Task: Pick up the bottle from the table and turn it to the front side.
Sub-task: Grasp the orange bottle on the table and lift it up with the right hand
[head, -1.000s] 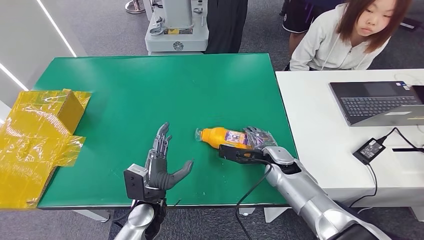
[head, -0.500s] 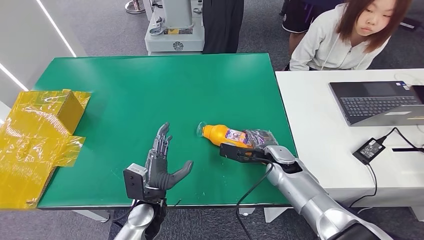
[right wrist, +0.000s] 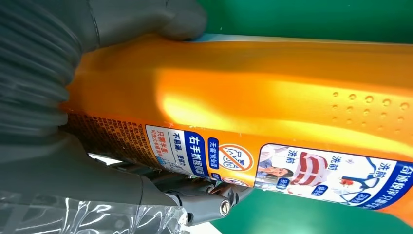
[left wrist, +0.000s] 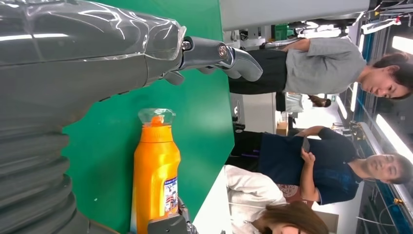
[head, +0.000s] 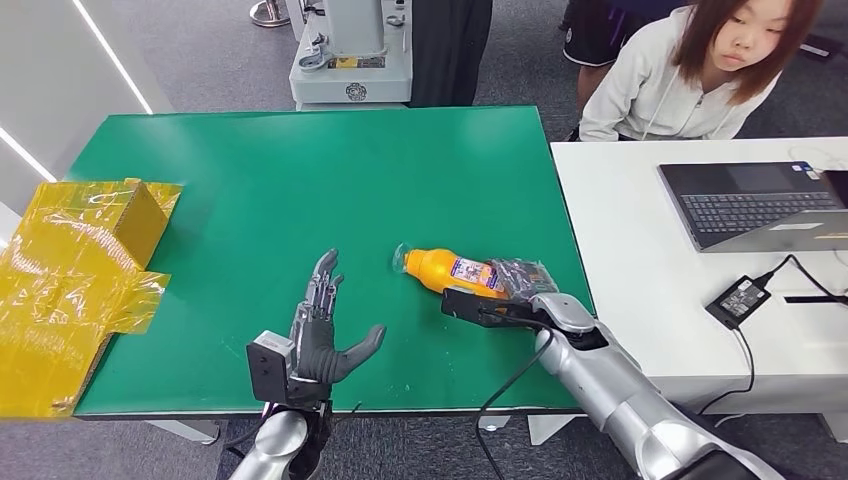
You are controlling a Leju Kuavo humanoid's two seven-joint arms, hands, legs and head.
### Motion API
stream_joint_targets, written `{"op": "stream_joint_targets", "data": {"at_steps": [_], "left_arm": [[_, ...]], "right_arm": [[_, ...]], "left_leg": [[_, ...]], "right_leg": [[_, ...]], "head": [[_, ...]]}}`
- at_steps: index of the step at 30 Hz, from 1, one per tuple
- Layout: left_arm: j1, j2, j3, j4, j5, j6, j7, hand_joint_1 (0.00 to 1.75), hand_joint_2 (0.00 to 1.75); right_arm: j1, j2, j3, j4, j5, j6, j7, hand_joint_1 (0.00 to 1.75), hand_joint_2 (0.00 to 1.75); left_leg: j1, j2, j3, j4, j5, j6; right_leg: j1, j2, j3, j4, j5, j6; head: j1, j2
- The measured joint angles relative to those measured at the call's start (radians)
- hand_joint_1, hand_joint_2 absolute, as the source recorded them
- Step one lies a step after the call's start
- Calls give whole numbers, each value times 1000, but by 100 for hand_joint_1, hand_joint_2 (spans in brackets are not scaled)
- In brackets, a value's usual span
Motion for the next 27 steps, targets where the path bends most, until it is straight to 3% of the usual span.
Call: {"op": "stream_joint_targets", "data": {"at_steps": [27], "left_arm": [[10, 4, 9, 0, -2, 12, -12, 0, 175]], "right_arm": [[19, 0, -36, -45, 19, -50, -44, 175, 175]], "left_leg": [[0, 0, -1, 0, 0, 0]], "right_leg": [[0, 0, -1, 0, 0, 0]], "head": [[0, 0]]}}
